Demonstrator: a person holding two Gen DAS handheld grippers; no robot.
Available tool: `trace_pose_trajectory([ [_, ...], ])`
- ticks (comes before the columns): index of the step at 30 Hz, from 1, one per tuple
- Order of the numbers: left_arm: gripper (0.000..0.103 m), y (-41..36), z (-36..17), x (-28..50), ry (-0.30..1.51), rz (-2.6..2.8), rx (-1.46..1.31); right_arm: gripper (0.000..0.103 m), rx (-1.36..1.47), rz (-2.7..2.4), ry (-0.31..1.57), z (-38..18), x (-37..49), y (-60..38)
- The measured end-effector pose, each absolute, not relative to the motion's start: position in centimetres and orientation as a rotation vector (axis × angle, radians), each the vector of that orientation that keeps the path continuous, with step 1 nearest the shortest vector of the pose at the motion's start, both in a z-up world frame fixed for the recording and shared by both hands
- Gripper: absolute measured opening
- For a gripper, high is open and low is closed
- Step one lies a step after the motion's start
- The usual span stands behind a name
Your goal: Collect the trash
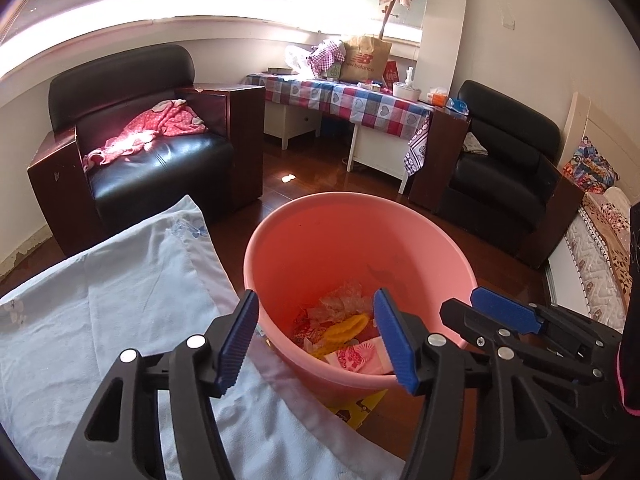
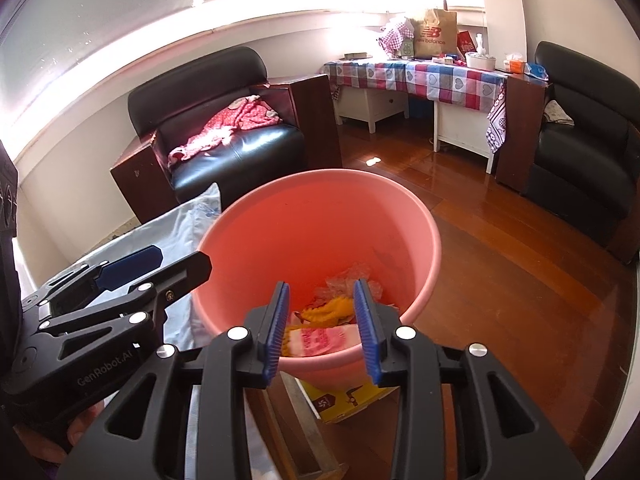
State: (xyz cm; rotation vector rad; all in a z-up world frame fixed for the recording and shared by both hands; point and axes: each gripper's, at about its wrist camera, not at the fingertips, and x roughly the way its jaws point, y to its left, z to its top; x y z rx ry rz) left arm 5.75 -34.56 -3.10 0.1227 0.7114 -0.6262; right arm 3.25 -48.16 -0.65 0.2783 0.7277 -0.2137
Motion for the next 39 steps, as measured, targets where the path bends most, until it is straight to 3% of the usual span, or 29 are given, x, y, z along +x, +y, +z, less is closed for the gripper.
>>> trace_pose_trajectory([
  [6,0.060,-33.2,-2.0,4.7,0.691,-0.609,0.100,0.036,0.289,-0.185,0.709,0.1,2.8,-47.3],
  [11,0.060,-31.1,-1.2,4.2,0.688,-0.583,0.069,0.046,0.301,-0.153,0.693,0.6,2.3,-46.3],
  [24,0.071,-25.0,0.1,2.2,0.669,-0.477,0.010,0.047,0.255,-0.058,0.651,2.3,1.8,-41.7],
  [35,0.074,-20.5,0.7,0.3,0.625,-0.375,0.007,0.048,0.220,0.002,0.630,2.7,1.7,-37.5],
  [39,0.074,-19.0,0.4,0.0,0.629,-0.336,0.005,0.056,0.221,0.017,0.626,2.7,1.6,-36.3],
])
